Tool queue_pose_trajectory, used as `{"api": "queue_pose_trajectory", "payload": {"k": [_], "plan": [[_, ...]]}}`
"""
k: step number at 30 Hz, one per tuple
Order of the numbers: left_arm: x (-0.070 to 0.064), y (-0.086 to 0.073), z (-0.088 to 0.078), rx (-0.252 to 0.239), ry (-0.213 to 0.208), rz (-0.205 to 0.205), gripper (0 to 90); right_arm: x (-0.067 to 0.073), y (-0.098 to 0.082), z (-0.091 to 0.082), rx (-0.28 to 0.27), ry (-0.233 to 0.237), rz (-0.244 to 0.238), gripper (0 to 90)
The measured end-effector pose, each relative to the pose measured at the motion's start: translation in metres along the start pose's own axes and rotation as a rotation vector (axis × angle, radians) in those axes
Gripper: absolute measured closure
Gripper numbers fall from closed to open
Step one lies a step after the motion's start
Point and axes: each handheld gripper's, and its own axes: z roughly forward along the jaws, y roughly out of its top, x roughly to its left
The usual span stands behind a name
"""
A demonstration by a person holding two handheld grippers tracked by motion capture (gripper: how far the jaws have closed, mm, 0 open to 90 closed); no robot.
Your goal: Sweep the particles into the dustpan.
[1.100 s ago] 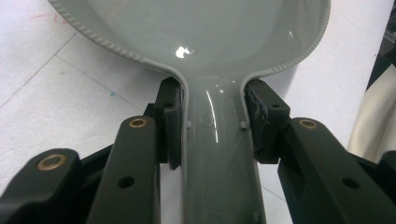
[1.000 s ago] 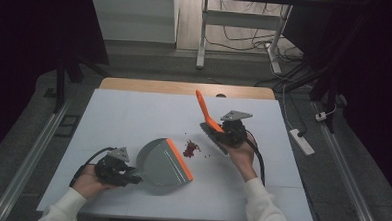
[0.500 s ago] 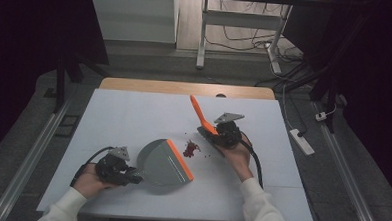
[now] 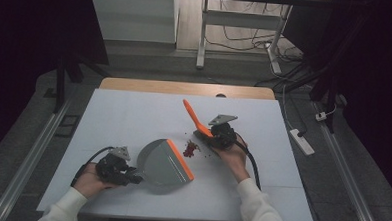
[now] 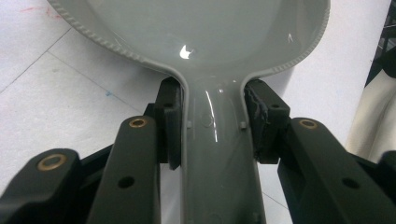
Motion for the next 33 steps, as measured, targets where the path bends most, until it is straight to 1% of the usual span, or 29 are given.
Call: {"api": "queue_pose_trajectory", "payload": {"k": [1, 3, 4, 5, 6, 7, 15, 19, 20, 23, 26, 28, 33], "plan": [[0.0, 0.0, 0.0, -0.001, 0.001, -0.001, 61.5, 0.001, 0.0, 0.001, 0.003, 0.002, -0.01, 69.7], [0.0, 0.001, 0.001, -0.002, 0.001, -0.002, 61.5, 0.004, 0.001, 0.002, 0.011, 0.007, -0.008, 69.7], [0.0, 0.001, 0.001, -0.002, -0.001, -0.002, 61.5, 0.004, 0.002, 0.003, 0.011, 0.007, -0.021, 69.8], [0.0, 0.001, 0.001, -0.002, -0.003, -0.003, 61.5, 0.006, 0.002, 0.003, 0.014, 0.008, -0.011, 69.7], [0.0, 0.001, 0.001, -0.002, -0.004, -0.004, 61.5, 0.006, 0.002, 0.004, 0.013, 0.01, -0.024, 69.7], [0.0, 0.001, 0.001, -0.002, -0.005, -0.004, 61.5, 0.007, 0.002, 0.004, 0.015, 0.011, -0.015, 69.7], [0.0, 0.001, 0.002, -0.004, -0.005, -0.008, 61.5, 0.014, 0.005, 0.007, 0.027, 0.026, -0.048, 69.7], [0.0, 0.001, 0.002, -0.004, -0.008, -0.007, 61.5, 0.019, 0.006, 0.008, 0.034, 0.033, -0.049, 69.7], [0.0, 0.0, 0.002, -0.004, -0.008, -0.008, 61.5, 0.019, 0.007, 0.008, 0.032, 0.033, -0.059, 69.7], [0.0, 0.0, 0.002, -0.005, -0.007, -0.008, 61.5, 0.021, 0.007, 0.008, 0.03, 0.039, -0.052, 69.7], [0.0, 0.001, 0.002, -0.002, -0.006, -0.005, 61.5, 0.025, 0.007, 0.008, 0.033, 0.041, -0.058, 69.7], [0.0, 0.0, 0.002, -0.003, -0.007, -0.005, 61.5, 0.027, 0.008, 0.009, 0.033, 0.041, -0.072, 69.7], [0.001, 0.0, 0.002, -0.003, -0.008, -0.005, 61.5, 0.032, 0.008, 0.009, 0.034, 0.043, -0.07, 69.6]]}}
